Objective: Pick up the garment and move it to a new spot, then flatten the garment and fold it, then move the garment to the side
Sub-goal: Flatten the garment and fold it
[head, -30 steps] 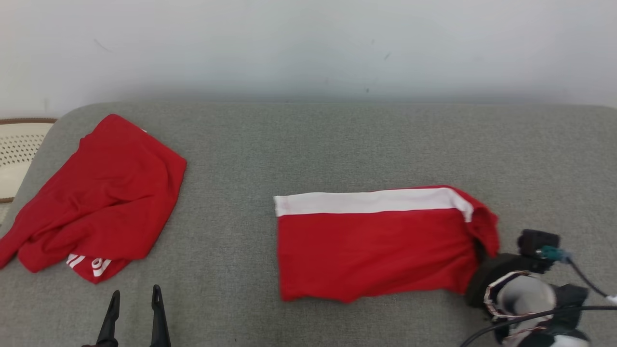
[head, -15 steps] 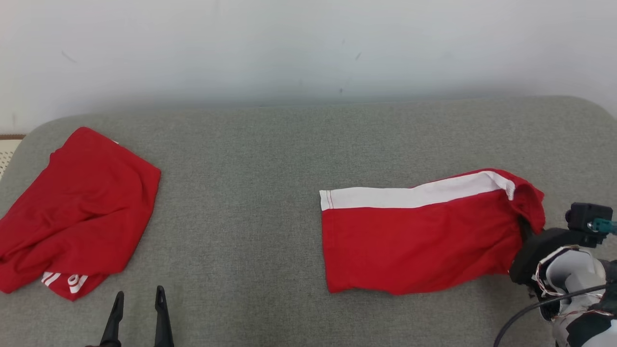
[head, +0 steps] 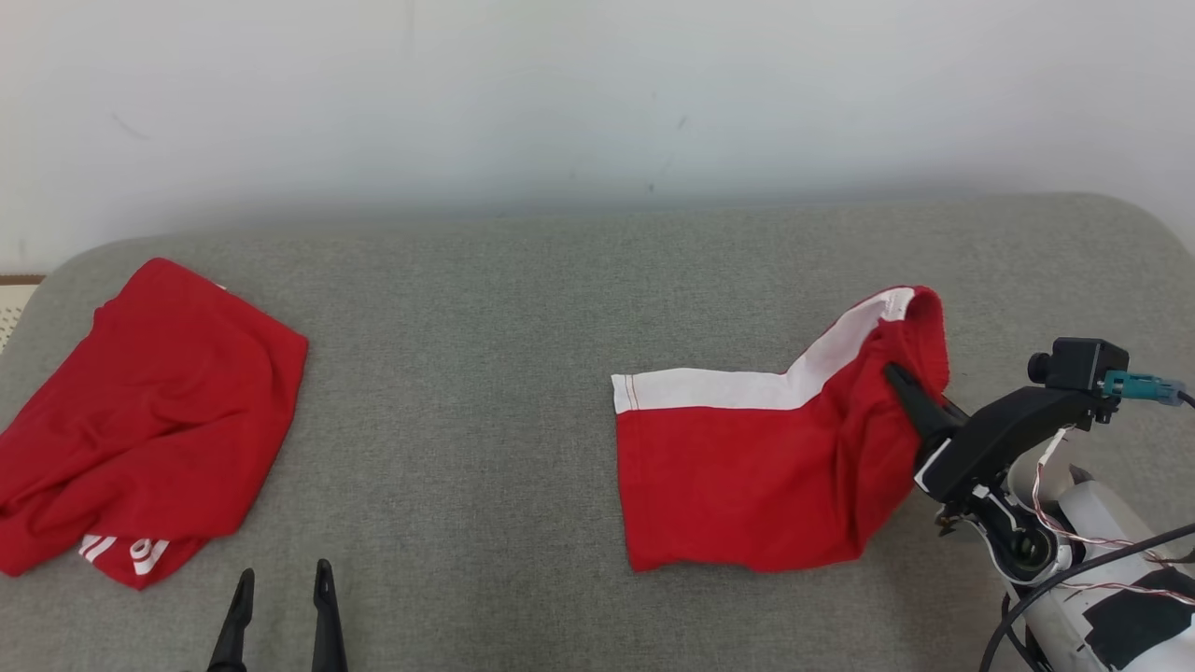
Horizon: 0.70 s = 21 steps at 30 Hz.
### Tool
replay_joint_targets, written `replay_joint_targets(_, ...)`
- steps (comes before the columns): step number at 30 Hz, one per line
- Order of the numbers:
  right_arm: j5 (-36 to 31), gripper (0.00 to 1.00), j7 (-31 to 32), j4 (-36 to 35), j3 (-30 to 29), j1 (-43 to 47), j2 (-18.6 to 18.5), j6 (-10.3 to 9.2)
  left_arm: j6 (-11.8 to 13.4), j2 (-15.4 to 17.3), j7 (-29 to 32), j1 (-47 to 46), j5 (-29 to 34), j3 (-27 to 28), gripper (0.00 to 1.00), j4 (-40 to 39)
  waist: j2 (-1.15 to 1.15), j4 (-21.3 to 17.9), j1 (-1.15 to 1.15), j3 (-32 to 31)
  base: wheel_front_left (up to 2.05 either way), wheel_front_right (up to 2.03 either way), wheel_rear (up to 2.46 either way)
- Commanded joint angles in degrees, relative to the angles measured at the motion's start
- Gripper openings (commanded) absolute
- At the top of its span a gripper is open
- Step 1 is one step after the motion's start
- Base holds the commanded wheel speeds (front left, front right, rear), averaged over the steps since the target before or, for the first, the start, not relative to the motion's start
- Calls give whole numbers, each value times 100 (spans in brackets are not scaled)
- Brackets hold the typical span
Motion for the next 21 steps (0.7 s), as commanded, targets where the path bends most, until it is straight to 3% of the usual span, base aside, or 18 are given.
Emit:
replay_joint_targets(1, 164, 0, 37, -152, 65, 81, -33, 1, -16, -6, -25, 8, 30, -20, 100, 22, 0, 35, 0, 3, 0, 0, 0)
replay_joint_targets(8, 495, 0, 110, -370, 392, 95, 150, 1, -52, -23, -25, -57, 1, -104, 100, 65, 0, 202, 0, 4, 0, 0, 0)
replay_joint_targets(21, 532, 0, -25, 303, 855, -164, 713, 2, -94, -36, -26, -215, -61, -326, 100, 184, 0, 572, 0, 98, 0, 0, 0)
